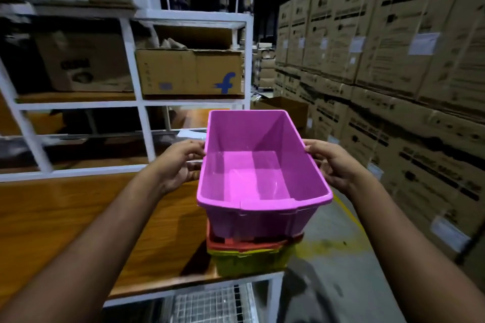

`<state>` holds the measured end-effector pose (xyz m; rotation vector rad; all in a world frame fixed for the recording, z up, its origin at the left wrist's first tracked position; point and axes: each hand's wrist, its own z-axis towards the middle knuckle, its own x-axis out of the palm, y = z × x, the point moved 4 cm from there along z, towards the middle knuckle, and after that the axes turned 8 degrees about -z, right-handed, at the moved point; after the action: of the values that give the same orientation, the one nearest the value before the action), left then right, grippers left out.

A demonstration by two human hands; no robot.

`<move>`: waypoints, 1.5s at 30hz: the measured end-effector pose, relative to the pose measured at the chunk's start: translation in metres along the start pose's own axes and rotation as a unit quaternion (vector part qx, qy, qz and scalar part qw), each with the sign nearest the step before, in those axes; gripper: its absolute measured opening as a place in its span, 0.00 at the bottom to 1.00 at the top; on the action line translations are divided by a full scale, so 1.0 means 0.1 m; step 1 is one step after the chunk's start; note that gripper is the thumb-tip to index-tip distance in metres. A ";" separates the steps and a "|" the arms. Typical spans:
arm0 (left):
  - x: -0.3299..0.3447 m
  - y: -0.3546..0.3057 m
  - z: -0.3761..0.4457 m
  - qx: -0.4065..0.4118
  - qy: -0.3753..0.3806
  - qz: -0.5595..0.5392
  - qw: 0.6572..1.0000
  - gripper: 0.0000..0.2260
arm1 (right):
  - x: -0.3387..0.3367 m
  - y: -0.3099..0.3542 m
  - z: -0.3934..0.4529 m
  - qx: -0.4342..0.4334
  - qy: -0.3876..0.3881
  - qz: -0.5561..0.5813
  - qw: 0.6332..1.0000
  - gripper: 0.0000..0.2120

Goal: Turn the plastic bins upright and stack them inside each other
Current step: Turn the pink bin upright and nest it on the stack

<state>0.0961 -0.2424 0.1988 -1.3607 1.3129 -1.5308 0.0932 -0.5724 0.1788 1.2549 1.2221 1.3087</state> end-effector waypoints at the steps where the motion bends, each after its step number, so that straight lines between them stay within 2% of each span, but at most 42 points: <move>1: -0.05 0.01 0.00 0.000 -0.007 0.002 1.000 0.11 | 0.04 -0.03 0.07 0.004 0.007 -0.002 1.000 0.24; 6: -0.22 0.12 0.10 -0.007 -0.035 0.004 0.999 0.13 | 0.11 -0.20 0.33 0.019 0.022 0.015 0.999 0.22; 16: -0.31 0.51 0.30 -0.059 -0.025 -0.010 0.998 0.15 | 0.05 -0.44 0.46 0.065 0.009 0.013 0.998 0.15; 23: -0.38 0.81 0.38 -0.076 -0.048 0.044 0.995 0.17 | 0.00 -0.79 0.50 0.102 -0.006 -0.007 0.995 0.15; 28: -0.39 0.98 0.37 -0.082 -0.060 0.074 0.992 0.13 | -0.02 -1.03 0.52 0.124 0.005 -0.031 0.992 0.14; 37: -0.50 1.19 0.43 -0.063 -0.095 0.148 0.982 0.15 | -0.07 -1.17 0.44 0.123 -0.010 -0.100 0.987 0.11; 45: -0.53 1.30 0.37 -0.079 -0.097 0.170 0.977 0.11 | -0.01 -1.19 0.39 0.123 -0.005 -0.122 0.985 0.10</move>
<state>0.1278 -0.2331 0.0575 -1.2650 1.4780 -1.0573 0.1300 -0.5606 0.0600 1.2348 1.5126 0.9950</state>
